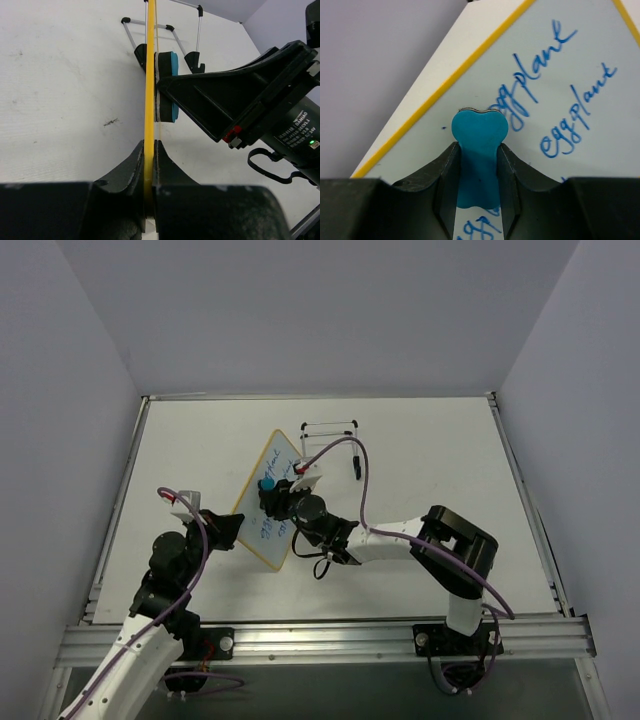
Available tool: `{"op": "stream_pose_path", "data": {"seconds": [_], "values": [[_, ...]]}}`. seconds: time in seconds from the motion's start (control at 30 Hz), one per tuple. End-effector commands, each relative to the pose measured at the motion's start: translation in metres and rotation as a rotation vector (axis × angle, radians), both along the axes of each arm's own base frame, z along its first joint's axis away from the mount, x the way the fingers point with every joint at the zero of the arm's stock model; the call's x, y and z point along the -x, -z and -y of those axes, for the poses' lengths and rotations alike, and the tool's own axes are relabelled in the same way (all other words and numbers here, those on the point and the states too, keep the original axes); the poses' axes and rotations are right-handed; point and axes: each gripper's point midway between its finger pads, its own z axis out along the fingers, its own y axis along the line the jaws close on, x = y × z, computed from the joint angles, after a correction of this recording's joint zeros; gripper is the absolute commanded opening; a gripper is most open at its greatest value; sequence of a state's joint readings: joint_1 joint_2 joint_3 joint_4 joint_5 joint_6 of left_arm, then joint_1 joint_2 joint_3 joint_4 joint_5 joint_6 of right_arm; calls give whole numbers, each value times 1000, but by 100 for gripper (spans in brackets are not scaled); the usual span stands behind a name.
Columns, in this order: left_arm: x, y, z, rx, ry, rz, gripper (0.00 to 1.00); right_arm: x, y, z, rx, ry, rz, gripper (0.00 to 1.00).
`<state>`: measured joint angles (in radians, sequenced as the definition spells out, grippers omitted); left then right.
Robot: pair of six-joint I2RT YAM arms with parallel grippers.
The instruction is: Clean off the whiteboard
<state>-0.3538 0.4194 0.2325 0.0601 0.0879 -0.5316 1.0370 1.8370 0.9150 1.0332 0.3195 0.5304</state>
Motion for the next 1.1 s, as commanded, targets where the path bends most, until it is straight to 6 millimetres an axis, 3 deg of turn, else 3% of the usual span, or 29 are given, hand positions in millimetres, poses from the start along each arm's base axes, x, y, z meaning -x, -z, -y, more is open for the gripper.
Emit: {"op": "stream_pose_path", "data": {"seconds": [0.0, 0.27, 0.4, 0.53, 0.63, 0.73, 0.93, 0.97, 1.07], "values": [[18, -5, 26, -23, 176, -1, 2, 33, -49, -35, -81, -171, 41, 6], [25, -5, 30, 1, 197, -15, 2, 22, -37, -36, -41, -168, 43, 6], [26, -6, 29, 6, 193, -10, 2, 43, -17, -36, -43, -162, 12, 6], [26, -5, 31, 2, 202, -12, 2, 75, -7, -37, -132, -140, -33, 5], [25, -5, 31, -1, 203, -13, 2, 99, -11, -44, -167, -146, -42, 5], [25, -5, 32, -1, 210, -14, 2, 104, -20, -43, -197, -128, -45, 5], [30, -6, 34, 23, 219, -21, 2, 76, -17, -27, -159, -87, -17, 5], [32, 1, 33, 22, 219, -53, 2, 60, -6, -13, -144, -59, -24, 6], [38, 4, 35, 48, 230, -80, 2, 45, 12, 5, -120, -40, -34, 5]]}}
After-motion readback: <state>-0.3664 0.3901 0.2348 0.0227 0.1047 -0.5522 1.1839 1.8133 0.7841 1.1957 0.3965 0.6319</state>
